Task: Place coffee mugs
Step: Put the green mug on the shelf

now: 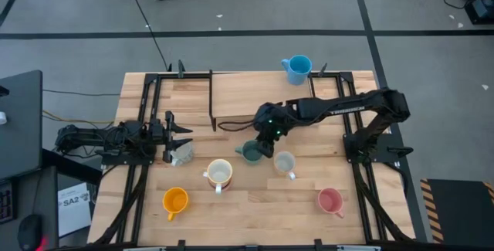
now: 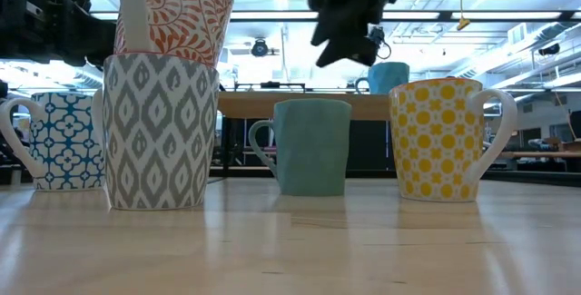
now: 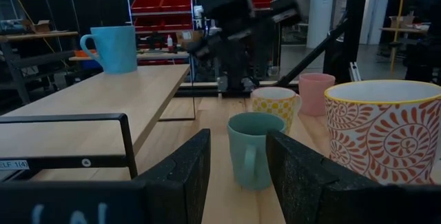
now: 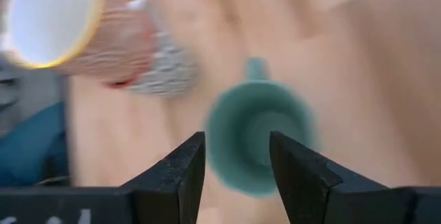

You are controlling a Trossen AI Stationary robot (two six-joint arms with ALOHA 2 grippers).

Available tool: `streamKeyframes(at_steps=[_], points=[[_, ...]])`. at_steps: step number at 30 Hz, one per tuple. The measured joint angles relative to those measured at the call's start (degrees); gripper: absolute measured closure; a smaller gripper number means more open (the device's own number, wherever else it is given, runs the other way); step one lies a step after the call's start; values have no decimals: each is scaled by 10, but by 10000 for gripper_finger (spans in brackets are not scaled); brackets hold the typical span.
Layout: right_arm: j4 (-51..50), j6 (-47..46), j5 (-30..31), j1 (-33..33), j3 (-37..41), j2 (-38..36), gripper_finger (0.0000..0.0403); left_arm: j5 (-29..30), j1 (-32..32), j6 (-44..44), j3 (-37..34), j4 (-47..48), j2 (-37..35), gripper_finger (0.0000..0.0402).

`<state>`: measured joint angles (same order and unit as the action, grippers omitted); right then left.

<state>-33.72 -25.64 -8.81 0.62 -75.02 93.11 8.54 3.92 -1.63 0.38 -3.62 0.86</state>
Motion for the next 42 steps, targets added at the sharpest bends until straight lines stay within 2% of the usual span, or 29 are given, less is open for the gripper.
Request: streamKeyframes(at_steps=[3,6,15,21,32,42], points=[[-31,-34,75,0,0,-5,235,0,0,0,0,0,0,253],[-40,-61,107,0,3,-5,235,0,0,0,0,0,0,253],[-34,-64,108,-5,32,-5,235,0,0,0,0,0,0,253],[12,-64,124,-10,54,-5,235,0,0,0,0,0,0,253],[96,-84,118,-10,118,-4,235,0,0,0,0,0,0,253],[123,-86,106,-14,121,54,235,0,0,0,0,0,2,253]])
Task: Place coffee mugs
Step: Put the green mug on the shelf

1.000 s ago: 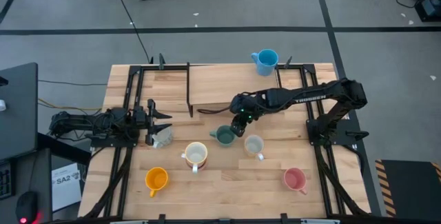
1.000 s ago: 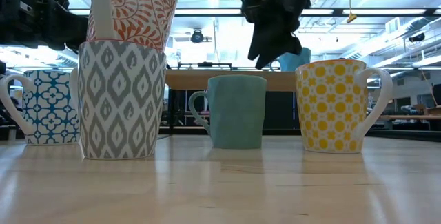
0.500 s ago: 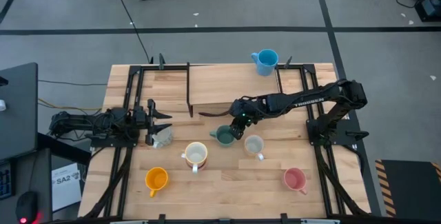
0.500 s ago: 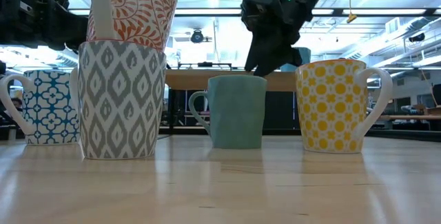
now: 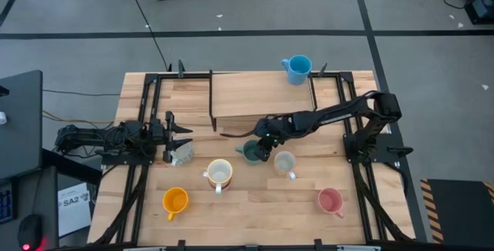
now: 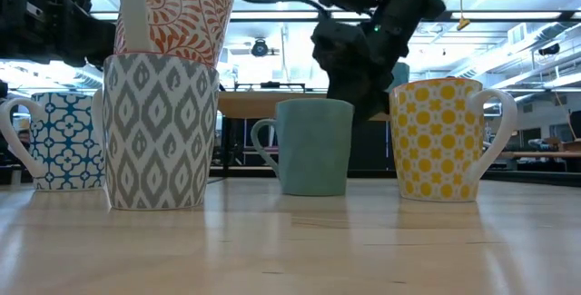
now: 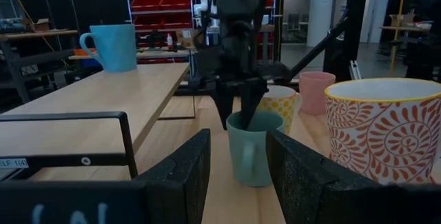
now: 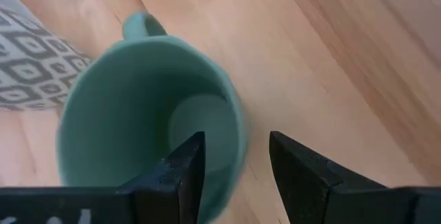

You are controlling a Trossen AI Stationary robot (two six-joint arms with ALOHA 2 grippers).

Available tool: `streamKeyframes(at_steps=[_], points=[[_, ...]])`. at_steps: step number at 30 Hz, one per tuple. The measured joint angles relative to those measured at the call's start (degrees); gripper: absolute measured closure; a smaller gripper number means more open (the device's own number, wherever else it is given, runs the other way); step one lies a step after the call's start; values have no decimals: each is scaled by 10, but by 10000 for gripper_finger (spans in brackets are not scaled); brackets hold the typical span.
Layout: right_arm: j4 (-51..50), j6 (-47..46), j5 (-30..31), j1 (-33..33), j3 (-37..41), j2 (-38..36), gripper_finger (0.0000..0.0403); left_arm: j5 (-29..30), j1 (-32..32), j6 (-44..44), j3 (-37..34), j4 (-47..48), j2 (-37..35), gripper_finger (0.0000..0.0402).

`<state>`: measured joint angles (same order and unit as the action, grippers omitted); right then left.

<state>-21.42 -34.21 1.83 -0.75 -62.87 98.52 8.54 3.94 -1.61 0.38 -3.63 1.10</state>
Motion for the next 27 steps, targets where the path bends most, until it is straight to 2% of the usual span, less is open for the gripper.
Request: streamKeyframes(at_steps=[9,20,24,27], points=[[0,-21,0,0,0,7,254,0,0,0,0,0,2,253],[-3,-23,1,1,0,6,366,0,0,0,0,0,2,253],[-5,-29,-4,0,0,5,371,0,0,0,0,0,2,253],[-49,-51,-9,0,-22,4,371,0,0,0,0,0,2,253]])
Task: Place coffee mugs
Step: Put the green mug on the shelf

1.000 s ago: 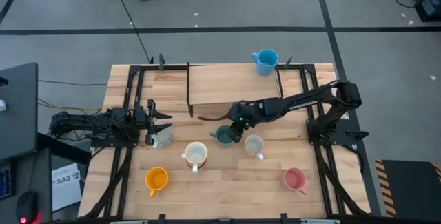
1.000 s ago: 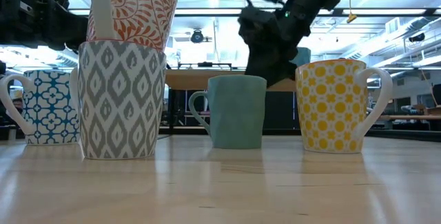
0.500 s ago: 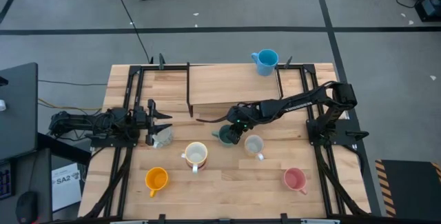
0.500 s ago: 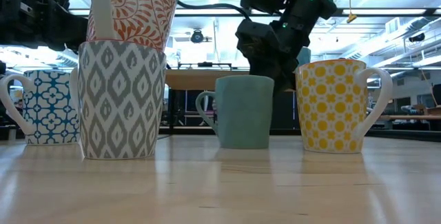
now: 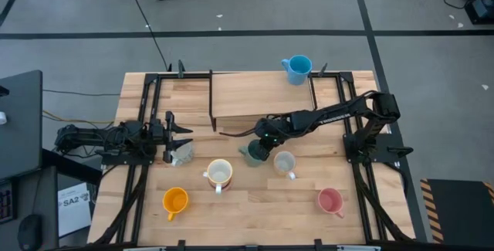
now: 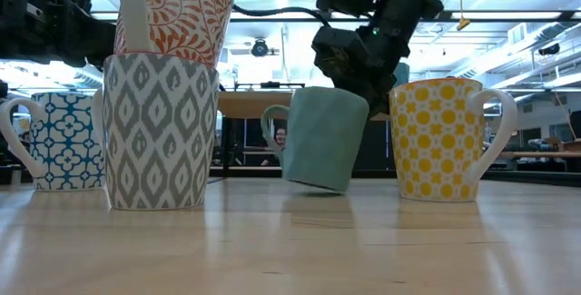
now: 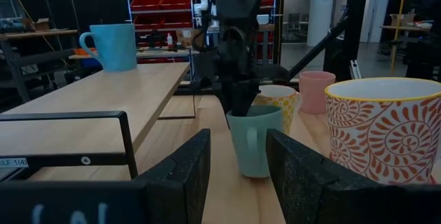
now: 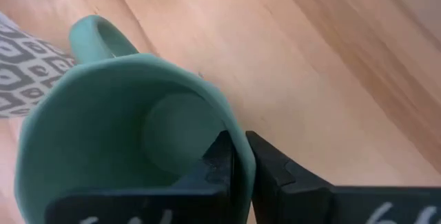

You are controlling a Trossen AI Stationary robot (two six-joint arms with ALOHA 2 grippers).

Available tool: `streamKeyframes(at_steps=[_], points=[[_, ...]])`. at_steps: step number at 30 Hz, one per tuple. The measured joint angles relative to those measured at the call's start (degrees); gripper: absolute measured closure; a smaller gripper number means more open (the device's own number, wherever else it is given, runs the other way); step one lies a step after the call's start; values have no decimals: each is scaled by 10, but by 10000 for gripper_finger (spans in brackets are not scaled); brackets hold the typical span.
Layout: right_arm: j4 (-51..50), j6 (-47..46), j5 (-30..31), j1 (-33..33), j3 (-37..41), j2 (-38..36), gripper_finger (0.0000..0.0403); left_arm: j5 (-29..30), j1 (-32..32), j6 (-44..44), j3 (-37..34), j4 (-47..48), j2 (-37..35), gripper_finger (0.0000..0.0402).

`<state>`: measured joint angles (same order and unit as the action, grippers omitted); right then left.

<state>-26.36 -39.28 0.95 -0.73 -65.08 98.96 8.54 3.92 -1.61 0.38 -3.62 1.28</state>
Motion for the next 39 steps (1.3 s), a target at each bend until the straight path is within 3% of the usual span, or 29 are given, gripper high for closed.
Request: streamKeyframes(at_steps=[14,23,31,39], points=[[-286,-15,-6,2,-232,-1,369,0,0,0,0,0,0,253],[-405,-11,-5,64,-383,-2,369,0,0,0,0,0,0,253],[-433,-18,23,155,-413,-2,369,0,0,0,0,0,0,253],[-453,-86,53,223,-413,-2,369,0,0,0,0,0,0,253]])
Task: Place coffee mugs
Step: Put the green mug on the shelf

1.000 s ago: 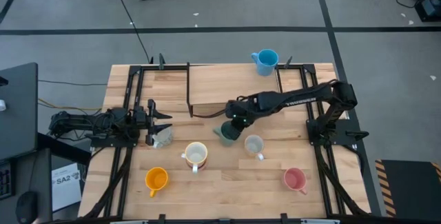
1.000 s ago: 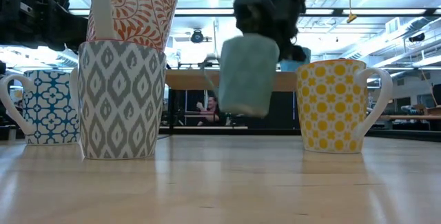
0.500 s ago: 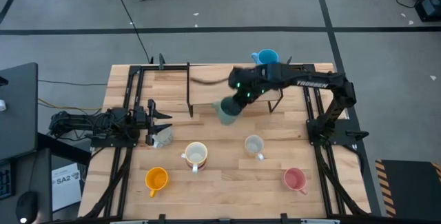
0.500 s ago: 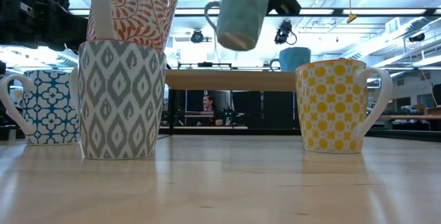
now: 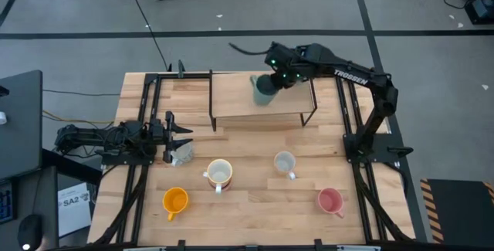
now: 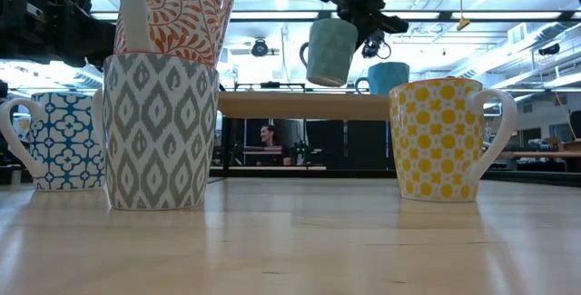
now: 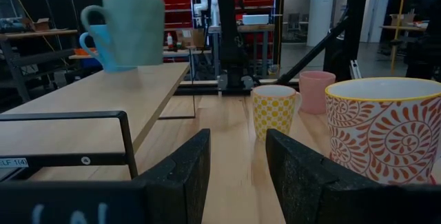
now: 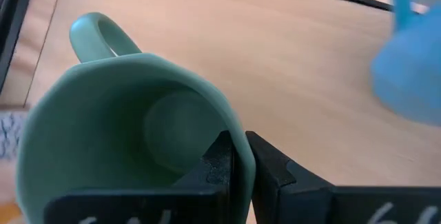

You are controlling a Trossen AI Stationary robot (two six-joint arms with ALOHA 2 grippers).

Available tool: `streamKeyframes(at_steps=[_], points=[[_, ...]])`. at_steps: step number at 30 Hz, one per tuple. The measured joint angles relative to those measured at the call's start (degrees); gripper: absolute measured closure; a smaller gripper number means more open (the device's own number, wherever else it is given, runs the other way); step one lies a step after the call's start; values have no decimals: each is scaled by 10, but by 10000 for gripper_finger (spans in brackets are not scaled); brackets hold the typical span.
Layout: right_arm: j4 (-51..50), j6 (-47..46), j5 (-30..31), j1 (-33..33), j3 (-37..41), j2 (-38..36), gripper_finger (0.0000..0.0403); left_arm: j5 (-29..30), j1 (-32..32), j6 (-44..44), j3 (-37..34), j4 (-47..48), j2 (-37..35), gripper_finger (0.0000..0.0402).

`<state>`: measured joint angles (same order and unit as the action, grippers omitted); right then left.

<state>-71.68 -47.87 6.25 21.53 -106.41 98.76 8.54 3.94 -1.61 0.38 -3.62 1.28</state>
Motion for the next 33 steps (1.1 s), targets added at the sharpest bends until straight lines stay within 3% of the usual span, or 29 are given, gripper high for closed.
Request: streamKeyframes(at_steps=[16,33], points=[[-5,-166,36,22,0,0,369,0,0,0,0,0,0,253],[-50,-151,48,32,1,23,369,0,0,-5,0,0,1,253]])
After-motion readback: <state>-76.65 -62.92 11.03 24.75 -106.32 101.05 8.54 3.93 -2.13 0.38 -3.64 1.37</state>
